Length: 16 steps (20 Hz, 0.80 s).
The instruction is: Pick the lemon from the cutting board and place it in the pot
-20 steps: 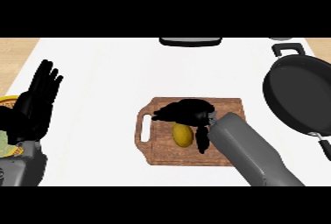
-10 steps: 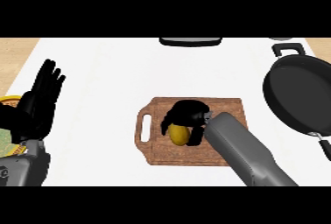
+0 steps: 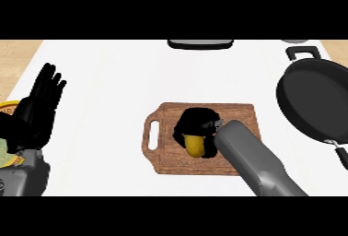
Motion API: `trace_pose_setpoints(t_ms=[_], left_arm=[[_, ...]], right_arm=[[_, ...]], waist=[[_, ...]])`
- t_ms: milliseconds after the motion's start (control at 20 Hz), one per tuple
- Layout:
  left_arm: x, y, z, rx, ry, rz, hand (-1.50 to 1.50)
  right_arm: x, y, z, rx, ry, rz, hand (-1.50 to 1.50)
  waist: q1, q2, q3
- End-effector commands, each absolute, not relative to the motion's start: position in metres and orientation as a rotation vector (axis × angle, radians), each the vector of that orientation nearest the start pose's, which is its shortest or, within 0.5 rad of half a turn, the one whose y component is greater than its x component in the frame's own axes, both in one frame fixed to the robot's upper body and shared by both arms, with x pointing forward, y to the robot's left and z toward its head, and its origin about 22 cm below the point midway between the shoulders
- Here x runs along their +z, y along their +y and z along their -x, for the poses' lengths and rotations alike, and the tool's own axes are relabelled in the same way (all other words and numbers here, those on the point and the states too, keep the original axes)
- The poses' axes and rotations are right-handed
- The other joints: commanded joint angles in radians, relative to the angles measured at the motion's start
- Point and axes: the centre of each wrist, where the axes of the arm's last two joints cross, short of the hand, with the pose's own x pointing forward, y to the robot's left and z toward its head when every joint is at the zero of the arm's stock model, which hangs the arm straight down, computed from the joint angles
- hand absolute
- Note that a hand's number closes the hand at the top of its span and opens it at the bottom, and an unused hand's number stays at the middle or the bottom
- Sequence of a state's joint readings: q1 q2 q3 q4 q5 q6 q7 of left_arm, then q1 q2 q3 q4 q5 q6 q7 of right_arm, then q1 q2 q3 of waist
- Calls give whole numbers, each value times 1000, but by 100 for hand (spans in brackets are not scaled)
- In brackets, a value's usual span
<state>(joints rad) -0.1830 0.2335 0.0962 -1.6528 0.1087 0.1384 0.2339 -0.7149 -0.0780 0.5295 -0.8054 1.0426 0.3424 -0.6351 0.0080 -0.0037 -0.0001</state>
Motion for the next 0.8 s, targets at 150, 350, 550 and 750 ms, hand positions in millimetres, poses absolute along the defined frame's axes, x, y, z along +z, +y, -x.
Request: trace_pose_setpoints(t_ms=[150,350,550,750], left_arm=[[71,292,-270,83,-1587,-252,0],[75,302,-266,129,-1568,-279,0],[77,306,-267,102,-1570,-264,0],[86,305,-267,121,-1589,-285,0]], right_arm=[[-29,-106,-332,1796,-1344,123,150],[-33,-138,-330,1470,-1212,355,150],[-7,-116,-303,1292,-1300,450,150],[41,-133,-297,989,-1503,611,150]], waist=[[-49,-10,-1],[-97,-29,-2],[-69,-26,-2],[-90,-31,0]])
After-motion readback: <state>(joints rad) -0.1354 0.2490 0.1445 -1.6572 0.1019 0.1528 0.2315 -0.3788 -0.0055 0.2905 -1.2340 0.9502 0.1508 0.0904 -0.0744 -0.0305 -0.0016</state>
